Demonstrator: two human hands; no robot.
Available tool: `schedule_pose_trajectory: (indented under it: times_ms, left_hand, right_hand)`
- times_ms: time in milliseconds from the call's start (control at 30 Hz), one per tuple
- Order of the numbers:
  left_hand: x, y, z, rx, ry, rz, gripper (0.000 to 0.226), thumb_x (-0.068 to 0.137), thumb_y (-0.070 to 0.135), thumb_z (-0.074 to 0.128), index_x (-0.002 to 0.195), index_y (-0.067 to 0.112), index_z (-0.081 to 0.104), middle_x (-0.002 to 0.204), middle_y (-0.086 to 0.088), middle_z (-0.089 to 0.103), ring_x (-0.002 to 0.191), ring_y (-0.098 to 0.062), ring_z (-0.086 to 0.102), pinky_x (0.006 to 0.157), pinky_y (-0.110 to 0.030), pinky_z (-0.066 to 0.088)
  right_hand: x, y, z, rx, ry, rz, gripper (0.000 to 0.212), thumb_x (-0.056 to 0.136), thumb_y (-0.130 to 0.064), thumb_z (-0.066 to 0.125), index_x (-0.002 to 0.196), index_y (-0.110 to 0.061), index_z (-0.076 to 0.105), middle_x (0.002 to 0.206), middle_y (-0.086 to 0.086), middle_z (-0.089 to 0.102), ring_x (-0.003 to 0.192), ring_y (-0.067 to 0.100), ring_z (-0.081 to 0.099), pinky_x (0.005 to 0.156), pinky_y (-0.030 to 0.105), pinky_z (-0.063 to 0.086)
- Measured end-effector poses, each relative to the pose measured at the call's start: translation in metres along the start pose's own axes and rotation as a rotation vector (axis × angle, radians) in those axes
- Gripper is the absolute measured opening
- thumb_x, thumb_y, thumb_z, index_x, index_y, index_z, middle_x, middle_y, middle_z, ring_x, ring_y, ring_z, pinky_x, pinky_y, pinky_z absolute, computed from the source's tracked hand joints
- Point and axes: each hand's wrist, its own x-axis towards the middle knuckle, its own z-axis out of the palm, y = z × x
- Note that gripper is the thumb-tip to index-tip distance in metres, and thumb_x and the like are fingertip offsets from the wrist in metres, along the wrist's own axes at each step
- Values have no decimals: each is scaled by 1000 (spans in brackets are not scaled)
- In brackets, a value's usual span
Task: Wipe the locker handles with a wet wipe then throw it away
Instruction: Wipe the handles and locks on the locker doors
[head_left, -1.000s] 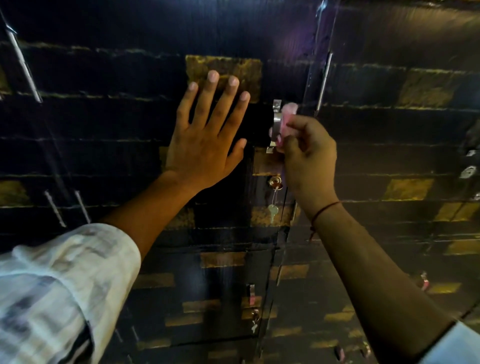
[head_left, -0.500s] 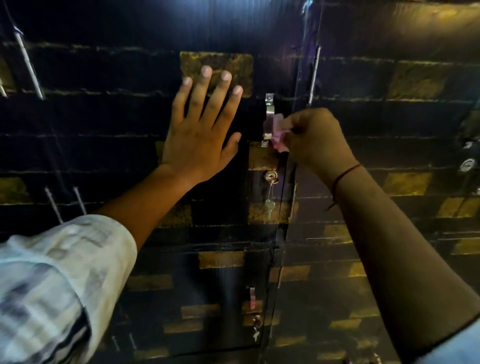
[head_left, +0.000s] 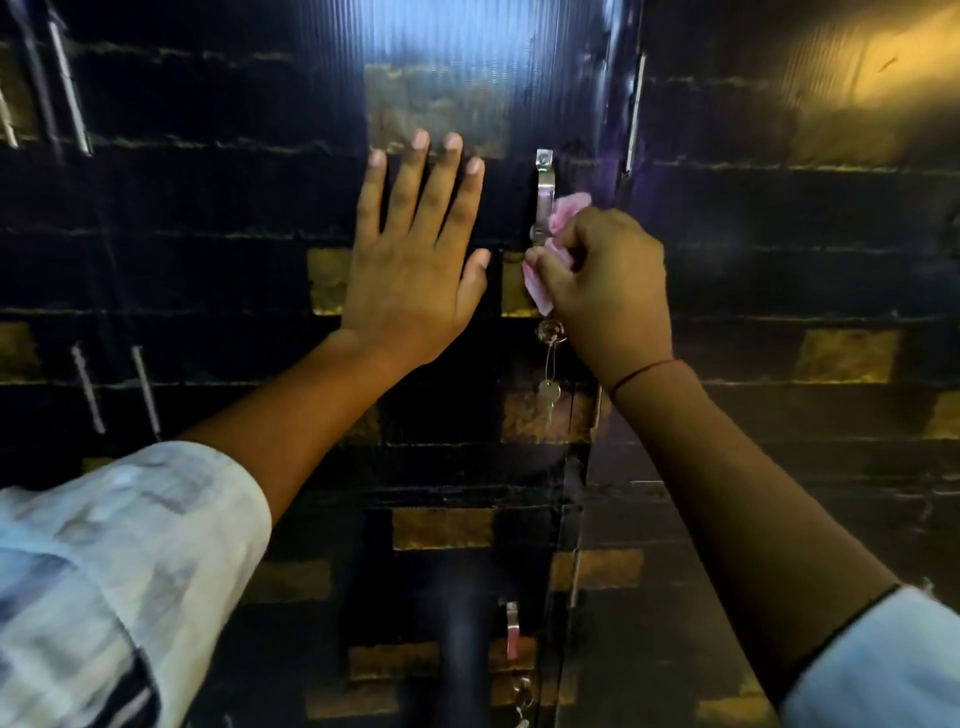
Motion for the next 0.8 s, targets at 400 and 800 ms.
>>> schedule_pose_trajectory:
  times_ms: [400,800]
  left_hand:
    - [-13,1,5,-7,-9,31,67,107,41,30,163,6,15,171,-17,9,158,-37,5,126,-59,6]
    - [-12,0,1,-150,12,25,64,104,35,40,160,7,29,168,-17,21,157,-37,13,125,-60,10]
  right_hand:
    - [-15,4,3,-209,79,-51,14,92,-31,63,93,-17,66,90,3,66,89,25,58,63,33,43]
    - [-22,5,5,-34,-54,-241,19,92,-14,60,104,-17,74,104,6,66,100,26,58,86,30,44]
